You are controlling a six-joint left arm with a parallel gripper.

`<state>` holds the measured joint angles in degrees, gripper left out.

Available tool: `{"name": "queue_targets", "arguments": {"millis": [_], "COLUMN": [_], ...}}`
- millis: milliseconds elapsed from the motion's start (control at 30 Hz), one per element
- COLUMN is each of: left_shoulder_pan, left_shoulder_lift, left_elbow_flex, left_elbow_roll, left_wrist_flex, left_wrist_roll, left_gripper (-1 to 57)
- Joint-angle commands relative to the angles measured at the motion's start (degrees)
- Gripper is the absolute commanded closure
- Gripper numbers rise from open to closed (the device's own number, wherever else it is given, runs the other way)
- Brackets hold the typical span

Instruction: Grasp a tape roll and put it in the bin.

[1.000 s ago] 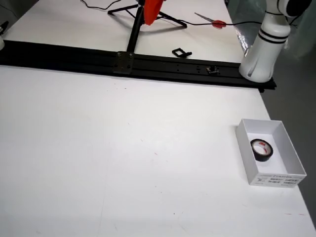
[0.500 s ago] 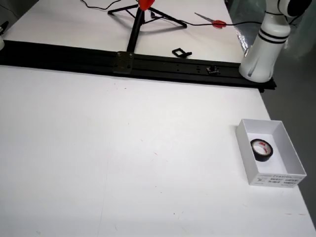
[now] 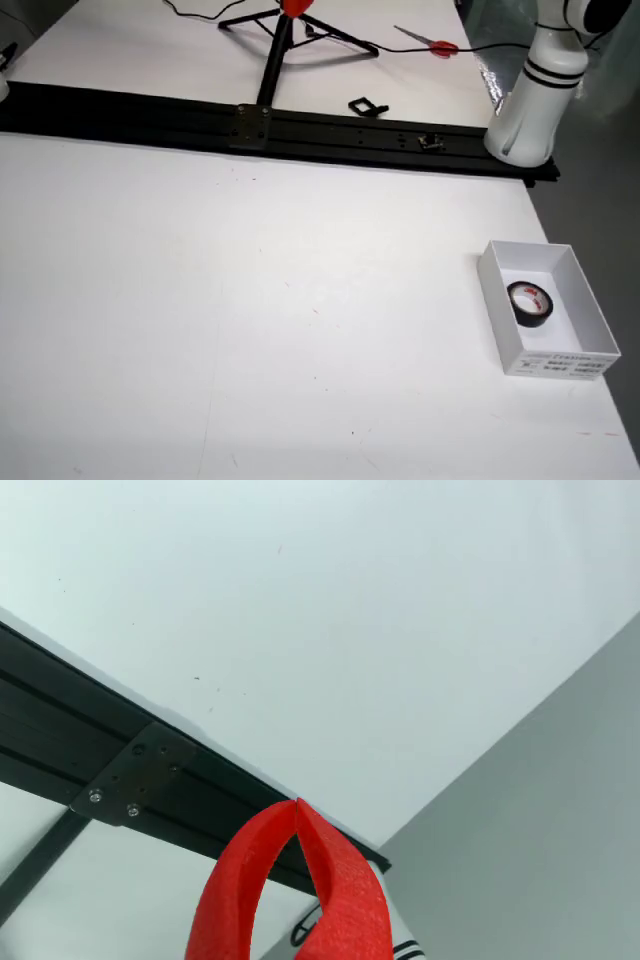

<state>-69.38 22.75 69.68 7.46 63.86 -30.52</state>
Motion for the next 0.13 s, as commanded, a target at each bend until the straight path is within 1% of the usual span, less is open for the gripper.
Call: {"name": "queue_targets", "arguments": {"millis": [33,133], "left_shoulder_pan": [0.7,0.8], "left_shoulder_lift": [-0.3,-0.3], "left_elbow_flex": [0.0,0.0], "left_elbow_roll": [-0.8,-0.8], "left_wrist_flex": [-0.2,-0.8], "left_wrist_roll": [1.1,1.5], "left_gripper": [56.8,56.7]}}
